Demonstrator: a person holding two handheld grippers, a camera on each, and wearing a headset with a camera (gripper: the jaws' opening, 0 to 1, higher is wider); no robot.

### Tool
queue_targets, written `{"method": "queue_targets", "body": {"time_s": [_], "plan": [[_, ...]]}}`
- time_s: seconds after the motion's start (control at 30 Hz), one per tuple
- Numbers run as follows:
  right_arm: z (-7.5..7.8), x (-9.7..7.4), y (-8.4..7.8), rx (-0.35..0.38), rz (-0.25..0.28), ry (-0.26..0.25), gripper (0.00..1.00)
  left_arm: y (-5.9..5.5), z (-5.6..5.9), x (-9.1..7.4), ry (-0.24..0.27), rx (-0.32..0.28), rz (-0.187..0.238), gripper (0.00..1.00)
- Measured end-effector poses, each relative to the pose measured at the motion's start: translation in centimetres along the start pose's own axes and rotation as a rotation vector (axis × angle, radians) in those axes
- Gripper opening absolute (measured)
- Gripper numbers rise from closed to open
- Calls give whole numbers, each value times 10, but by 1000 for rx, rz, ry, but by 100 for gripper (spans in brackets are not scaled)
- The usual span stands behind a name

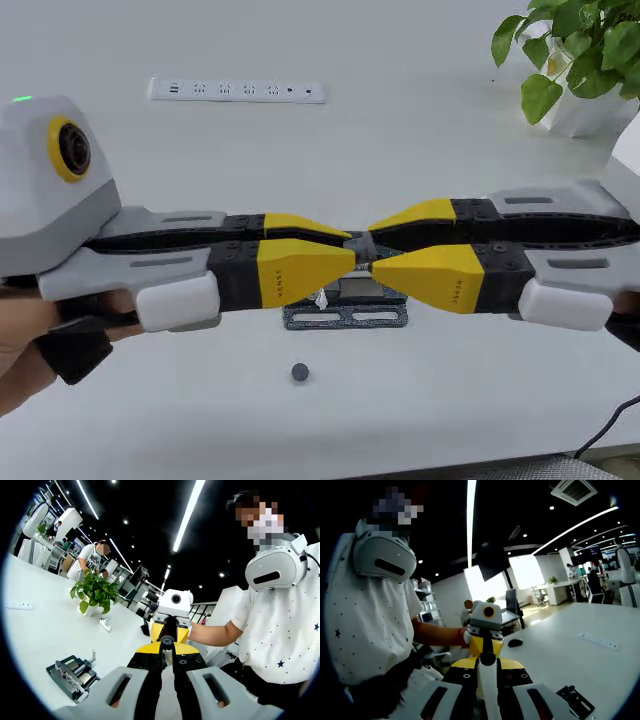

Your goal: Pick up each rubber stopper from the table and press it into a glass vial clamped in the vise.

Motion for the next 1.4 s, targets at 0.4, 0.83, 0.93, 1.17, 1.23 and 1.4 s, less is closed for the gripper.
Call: {"method": "queue_targets", "body": {"time_s": [0.4,0.83,0.93,1.17,1.23,1.4], "plan": [[0,1,2,10,19,8,8,1,3,1,-5,0,-3,3],[1,1,0,7,10,14,7,0,3,2,-8,0,-19,3],[0,1,0,-8,9,14,7,0,4,2,-12,-4,-18,3],[0,1,2,-25,2,11,6,0,3,1,-13,-5,-14,3],[0,1,3,-39,-1,7,6,0,2,0,-10,-4,-13,3],[0,2,3,-52,-11,-1,6,0,0,-1,-3,19,-16,3]]}}
Point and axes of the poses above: the centre of the closed fingertips' face, and the gripper's own axes: x roughly forward along the fingers, z roughly to its right, y roughly out of its top, the point moved 9 cm from there along -x, roughly backward along the fingers, and after that the axes turned 3 degrees about -y, right-handed, at the moved point
